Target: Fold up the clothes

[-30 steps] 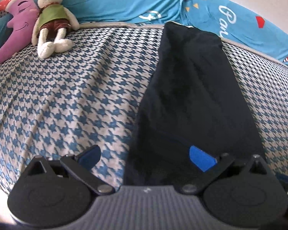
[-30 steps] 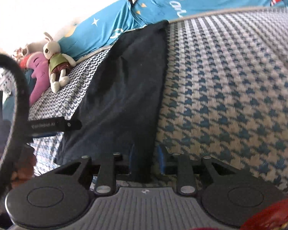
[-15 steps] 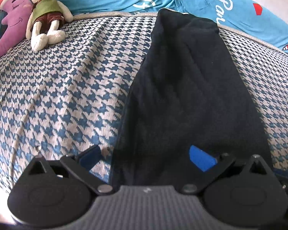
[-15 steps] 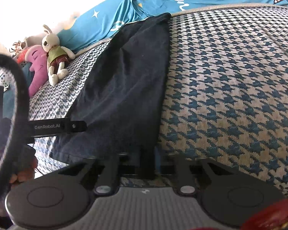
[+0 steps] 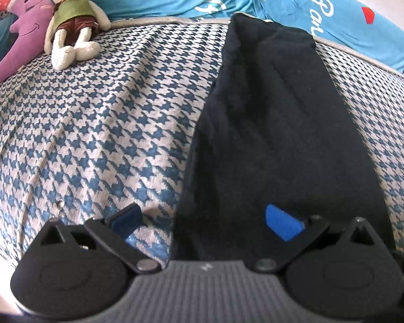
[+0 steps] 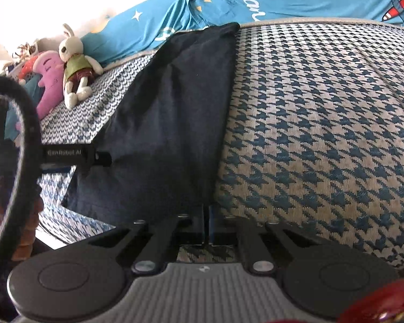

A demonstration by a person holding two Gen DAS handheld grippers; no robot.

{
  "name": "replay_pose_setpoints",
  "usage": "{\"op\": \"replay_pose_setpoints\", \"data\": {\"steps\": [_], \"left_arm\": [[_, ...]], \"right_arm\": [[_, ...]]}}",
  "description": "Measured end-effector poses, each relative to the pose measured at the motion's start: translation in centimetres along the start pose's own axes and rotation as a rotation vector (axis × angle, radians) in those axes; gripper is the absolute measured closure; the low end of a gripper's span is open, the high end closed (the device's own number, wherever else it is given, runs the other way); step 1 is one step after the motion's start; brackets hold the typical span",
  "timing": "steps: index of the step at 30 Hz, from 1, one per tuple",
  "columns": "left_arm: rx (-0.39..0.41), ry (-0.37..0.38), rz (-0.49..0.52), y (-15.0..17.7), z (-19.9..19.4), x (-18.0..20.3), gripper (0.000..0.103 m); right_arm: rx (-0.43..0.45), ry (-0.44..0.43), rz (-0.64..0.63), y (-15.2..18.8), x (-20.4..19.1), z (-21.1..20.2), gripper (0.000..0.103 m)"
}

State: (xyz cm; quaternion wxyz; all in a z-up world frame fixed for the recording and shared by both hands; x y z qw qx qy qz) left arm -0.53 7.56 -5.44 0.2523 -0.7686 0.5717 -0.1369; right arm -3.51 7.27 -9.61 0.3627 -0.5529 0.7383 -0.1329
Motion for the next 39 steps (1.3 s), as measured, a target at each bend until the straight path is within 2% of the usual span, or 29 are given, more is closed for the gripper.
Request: {"op": "replay_pose_setpoints", "data": {"steps": [6,13,15,22,28,39], "left_arm": [[0.026,-0.028,-0.024,-1.8,0.5,-0.4,0.000],[0.056,-0.037,-0.050,-4.6,1.6,-0.1,0.000],[0.064,-0.030,-0.052,-5.4,2.0,0.4,0.000],[0.096,-0.045,-0.012,-7.7,3.4,1.5,0.000],[0.096,-0.051,-0.006,-9.5,4.9,1.5,0.000],[0.055,-0.071,-0.017,-10.3,7.8,0.2,0.000]], "right_arm": [[0.018,0.019,-0.022,-1.2,-0.2,-0.7,0.094],[0.019,-0.090,-0.090,-5.0,-2.0,0.2,0.093],[0.001,-0.121,-0.133,-6.1,-2.6,1.0,0.087],[-0.005,-0.148,-0.254,-10.2,-3.3,3.8,0.086],[-0.009,-0.178,-0.189,-13.3,-2.3,7.2,0.086],[-0.007,-0.146,-0.190,-16.8,-0.8,12.8,0.086]]}}
Point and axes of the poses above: each gripper's, at about its wrist camera, not at the fingertips, and z roughly the way its jaws point, x to its right, y to its underside, the point moved 10 cm from there along z, roughly the way its jaws point, and after that the axes turned 7 degrees about -y, right-handed, at the moved point
